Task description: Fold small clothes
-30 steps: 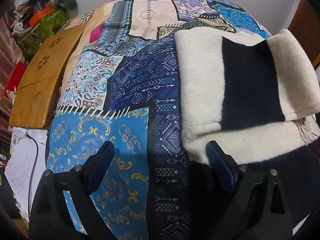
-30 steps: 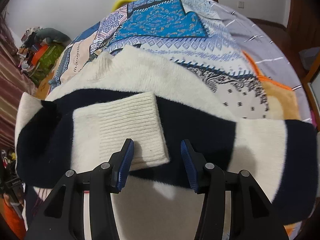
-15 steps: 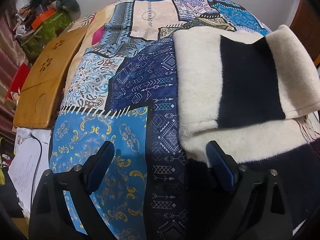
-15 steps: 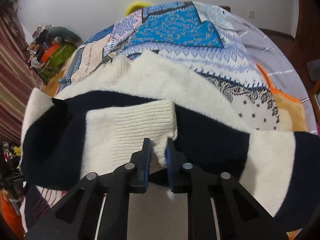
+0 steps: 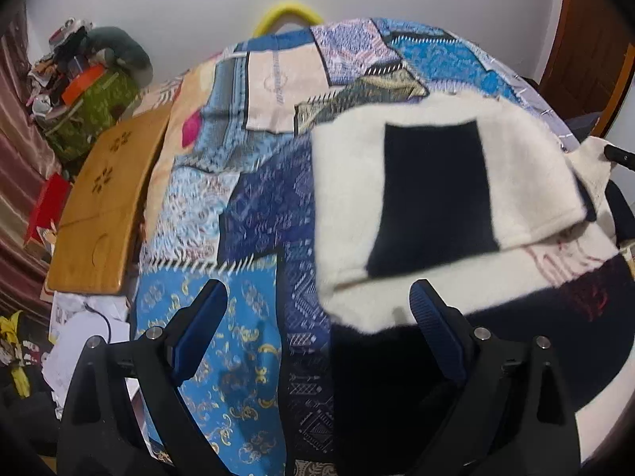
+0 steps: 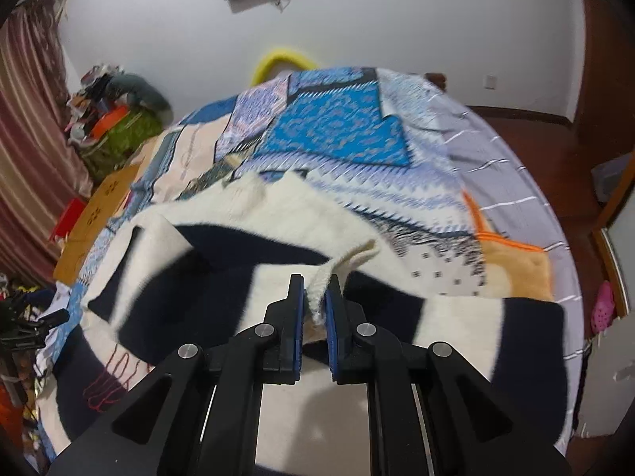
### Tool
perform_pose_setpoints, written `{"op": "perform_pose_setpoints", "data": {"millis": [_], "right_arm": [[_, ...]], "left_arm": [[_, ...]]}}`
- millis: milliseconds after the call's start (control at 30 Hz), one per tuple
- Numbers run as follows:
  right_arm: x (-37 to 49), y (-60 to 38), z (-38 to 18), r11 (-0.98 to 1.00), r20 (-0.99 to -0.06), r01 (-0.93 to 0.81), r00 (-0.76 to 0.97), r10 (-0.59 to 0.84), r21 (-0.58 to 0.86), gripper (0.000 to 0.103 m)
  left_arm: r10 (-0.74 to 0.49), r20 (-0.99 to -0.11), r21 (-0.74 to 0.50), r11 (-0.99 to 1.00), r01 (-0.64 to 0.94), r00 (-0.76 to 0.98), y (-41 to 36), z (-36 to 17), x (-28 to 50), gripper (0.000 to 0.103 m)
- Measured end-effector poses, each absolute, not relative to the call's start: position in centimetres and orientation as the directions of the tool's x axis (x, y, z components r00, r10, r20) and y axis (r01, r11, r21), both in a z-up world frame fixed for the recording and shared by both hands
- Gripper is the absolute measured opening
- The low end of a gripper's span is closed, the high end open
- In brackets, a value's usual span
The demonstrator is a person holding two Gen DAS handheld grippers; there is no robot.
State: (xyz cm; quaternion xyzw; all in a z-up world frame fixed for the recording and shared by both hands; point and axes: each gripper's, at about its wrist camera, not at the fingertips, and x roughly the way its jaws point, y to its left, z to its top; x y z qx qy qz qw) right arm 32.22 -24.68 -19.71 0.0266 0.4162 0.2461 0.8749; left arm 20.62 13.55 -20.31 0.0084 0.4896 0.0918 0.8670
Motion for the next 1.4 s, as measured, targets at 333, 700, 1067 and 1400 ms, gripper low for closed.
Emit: {"op": "perform_pose_setpoints", "data": {"millis": [333,700,1067,1400], "right_arm": [[31.6,-28.7,-21.2,0.917,-0.748,-0.313,0.54,0.385,0.246,0.01],[30.4,-32.2,-20.1,0.931,-0.729,-0.25,0.579,0.365,0.267,0.015],[28.0,-39.4,-18.3,0.97,-0.718,-0.132,0.654,0.238,0.202,0.043],[27.2,-45.6,-22.7,0.963,-0.777,0.037,0.6,0.192,0.267,0.045]], "left_arm": [[0.158,-0.839,0.103,0.986,-0.133,0.521,11.9,-19.1,22.2,0.094],[0.136,-0.823,0.117,0.991,-0.07,0.551,9.1,-16.8,23.9,0.094],[0.035,-0.842,0.03,0.999,-0.017,0.538,5.4,-16.2,28.2,0.094],[0.001,-0.887,0.011,1.0,0.02,0.462,2.0,-19.4,31.6,0.094]]}}
